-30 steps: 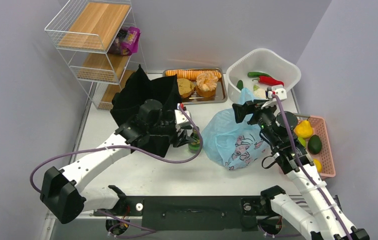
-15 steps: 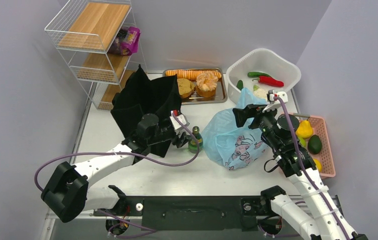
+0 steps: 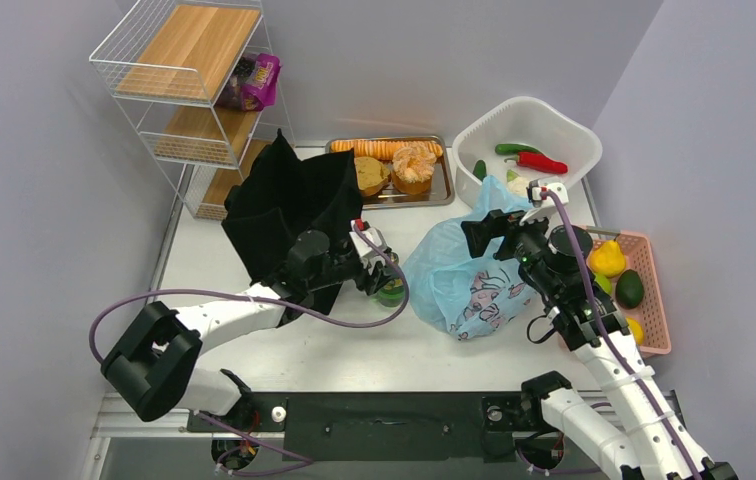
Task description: Untie the knot of the grocery bags and take out the mixed food
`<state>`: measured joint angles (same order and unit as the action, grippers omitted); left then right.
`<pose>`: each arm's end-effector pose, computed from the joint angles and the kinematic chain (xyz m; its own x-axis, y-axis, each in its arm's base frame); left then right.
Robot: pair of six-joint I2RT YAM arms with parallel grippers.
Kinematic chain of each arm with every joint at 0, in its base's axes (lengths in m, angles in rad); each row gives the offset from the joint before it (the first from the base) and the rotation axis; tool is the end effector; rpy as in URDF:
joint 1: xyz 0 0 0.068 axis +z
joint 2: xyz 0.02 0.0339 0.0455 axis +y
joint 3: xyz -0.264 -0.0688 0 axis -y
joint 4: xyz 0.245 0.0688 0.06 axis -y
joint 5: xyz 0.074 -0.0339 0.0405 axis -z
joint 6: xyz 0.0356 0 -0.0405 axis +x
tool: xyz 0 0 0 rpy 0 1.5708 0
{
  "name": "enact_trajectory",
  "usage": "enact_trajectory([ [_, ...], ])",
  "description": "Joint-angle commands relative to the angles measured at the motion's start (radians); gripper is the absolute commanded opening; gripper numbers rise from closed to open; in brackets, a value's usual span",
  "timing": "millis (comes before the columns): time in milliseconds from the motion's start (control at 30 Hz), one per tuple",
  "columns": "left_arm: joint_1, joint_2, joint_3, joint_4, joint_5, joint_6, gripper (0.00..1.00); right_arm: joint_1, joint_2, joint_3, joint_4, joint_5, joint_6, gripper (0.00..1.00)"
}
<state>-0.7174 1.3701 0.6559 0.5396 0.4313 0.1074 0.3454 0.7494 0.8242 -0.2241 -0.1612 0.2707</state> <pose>0.2136 -0.2062 0.2386 -0.0329 0.1579 -0.9869 0.9162 0.3992 0.0334 0.1622 0.0645 0.3552 -0.2642 0.1855 -0.9465 -0.4285 0.8566 0.2874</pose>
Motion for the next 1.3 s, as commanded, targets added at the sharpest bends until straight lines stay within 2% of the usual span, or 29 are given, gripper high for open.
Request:
enact_trajectory([
  [0,-0.006,0.020,0.033,0.092,0.016,-0.031,0.52,-0.008,0.009,0.006,0.017,-0.010,-0.003,0.87],
  [100,-0.006,0.031,0.045,0.093,0.023,-0.043,0.48,-0.008,0.012,0.004,0.017,-0.011,0.001,0.87],
  [300,-0.015,0.038,0.066,0.096,0.028,-0.048,0.27,-0.008,0.019,0.004,0.018,-0.015,0.003,0.87],
  [367,-0.022,0.030,0.079,0.089,0.030,-0.046,0.17,-0.008,0.021,0.005,0.017,-0.018,0.004,0.87],
  [400,-0.025,0.022,0.085,0.085,0.030,-0.046,0.06,-0.007,0.021,0.006,0.017,-0.019,0.004,0.87],
  [433,-0.031,0.019,0.100,0.076,0.029,-0.048,0.00,-0.008,0.025,0.007,0.017,-0.020,0.003,0.87],
  [600,-0.044,-0.020,0.212,-0.001,0.009,-0.095,0.00,-0.008,0.034,0.012,0.022,-0.023,0.008,0.86],
  [833,-0.044,-0.026,0.529,-0.241,-0.071,-0.179,0.00,-0.006,0.043,0.026,0.028,-0.032,0.004,0.86],
  [967,-0.031,0.007,0.720,-0.341,-0.154,-0.150,0.00,-0.006,0.056,0.039,0.031,-0.036,-0.002,0.86],
  [1100,0.041,0.063,0.906,-0.356,-0.263,-0.118,0.00,-0.004,0.066,0.045,0.036,-0.040,0.000,0.86],
  [1267,0.218,0.174,1.190,-0.337,-0.367,-0.130,0.00,-0.004,0.073,0.046,0.039,-0.044,0.004,0.86],
])
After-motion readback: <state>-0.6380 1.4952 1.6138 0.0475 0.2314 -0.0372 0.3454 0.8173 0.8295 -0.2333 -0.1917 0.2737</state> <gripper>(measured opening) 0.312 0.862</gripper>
